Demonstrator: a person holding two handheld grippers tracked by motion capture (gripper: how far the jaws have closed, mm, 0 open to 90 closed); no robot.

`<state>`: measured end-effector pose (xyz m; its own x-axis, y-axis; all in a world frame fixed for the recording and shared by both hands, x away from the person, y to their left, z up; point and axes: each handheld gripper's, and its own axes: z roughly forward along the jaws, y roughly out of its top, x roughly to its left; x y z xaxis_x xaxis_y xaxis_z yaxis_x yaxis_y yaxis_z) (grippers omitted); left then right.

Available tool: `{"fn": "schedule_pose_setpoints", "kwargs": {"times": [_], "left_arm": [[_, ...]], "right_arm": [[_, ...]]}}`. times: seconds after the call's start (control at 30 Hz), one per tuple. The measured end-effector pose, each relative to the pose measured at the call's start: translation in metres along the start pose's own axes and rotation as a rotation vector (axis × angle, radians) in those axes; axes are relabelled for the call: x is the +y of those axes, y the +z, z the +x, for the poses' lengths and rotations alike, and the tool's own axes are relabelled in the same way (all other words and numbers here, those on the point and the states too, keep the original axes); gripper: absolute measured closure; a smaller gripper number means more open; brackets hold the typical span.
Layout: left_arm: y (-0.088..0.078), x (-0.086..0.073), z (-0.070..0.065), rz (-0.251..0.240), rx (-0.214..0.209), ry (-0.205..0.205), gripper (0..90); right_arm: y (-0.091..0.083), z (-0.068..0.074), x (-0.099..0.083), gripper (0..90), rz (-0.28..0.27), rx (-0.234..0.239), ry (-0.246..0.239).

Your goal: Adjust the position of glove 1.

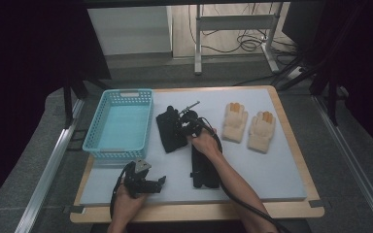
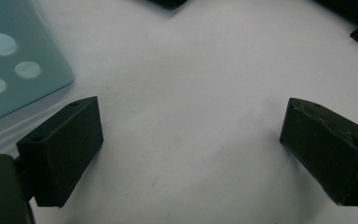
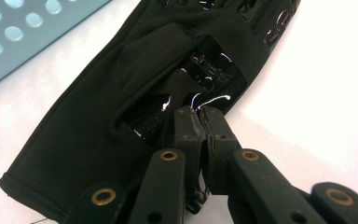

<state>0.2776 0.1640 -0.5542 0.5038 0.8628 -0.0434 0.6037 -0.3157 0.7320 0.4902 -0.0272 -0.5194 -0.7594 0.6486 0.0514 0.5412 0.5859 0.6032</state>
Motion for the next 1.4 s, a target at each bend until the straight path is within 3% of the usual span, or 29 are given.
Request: {"fn": "schedule_pose_setpoints", "kwargs": {"times": [0.07, 0.2, 0.5, 0.73, 0.87, 1.0, 1.17, 1.27, 1.4], "left_arm": [[0.0, 0.0, 0.0, 0.0, 0.0, 0.0, 6.3], [0.0, 0.0, 0.0, 0.0, -0.001, 0.0, 6.3], [0.0, 0.0, 0.0, 0.001, -0.001, -0.001, 6.2], [0.0, 0.0, 0.0, 0.002, -0.001, 0.0, 6.2], [0.0, 0.0, 0.0, 0.001, -0.001, 0.0, 6.2], [0.0, 0.0, 0.0, 0.0, -0.001, -0.002, 6.2], [0.0, 0.0, 0.0, 0.001, -0.002, 0.001, 6.0], [0.0, 0.0, 0.0, 0.001, -0.001, -0.003, 6.0], [0.0, 0.0, 0.0, 0.001, -0.002, 0.0, 6.0]], "right_arm": [[-0.002, 0.002, 0.001, 85.9, 0.007, -0.007, -0.004], [-0.013, 0.001, 0.003, 86.0, -0.019, 0.032, 0.019], [-0.057, 0.002, 0.006, 86.1, -0.093, 0.064, 0.014], [-0.086, -0.011, -0.002, 86.1, -0.139, 0.077, 0.051], [-0.11, -0.016, -0.005, 86.1, -0.161, 0.055, 0.054], [-0.144, -0.022, -0.011, 86.0, -0.188, 0.015, 0.048], [-0.176, -0.028, -0.022, 86.0, -0.175, -0.096, 0.011], [-0.181, -0.032, -0.033, 85.9, -0.146, -0.144, 0.006], [-0.167, -0.032, -0.047, 85.8, -0.107, -0.143, 0.007]]}}
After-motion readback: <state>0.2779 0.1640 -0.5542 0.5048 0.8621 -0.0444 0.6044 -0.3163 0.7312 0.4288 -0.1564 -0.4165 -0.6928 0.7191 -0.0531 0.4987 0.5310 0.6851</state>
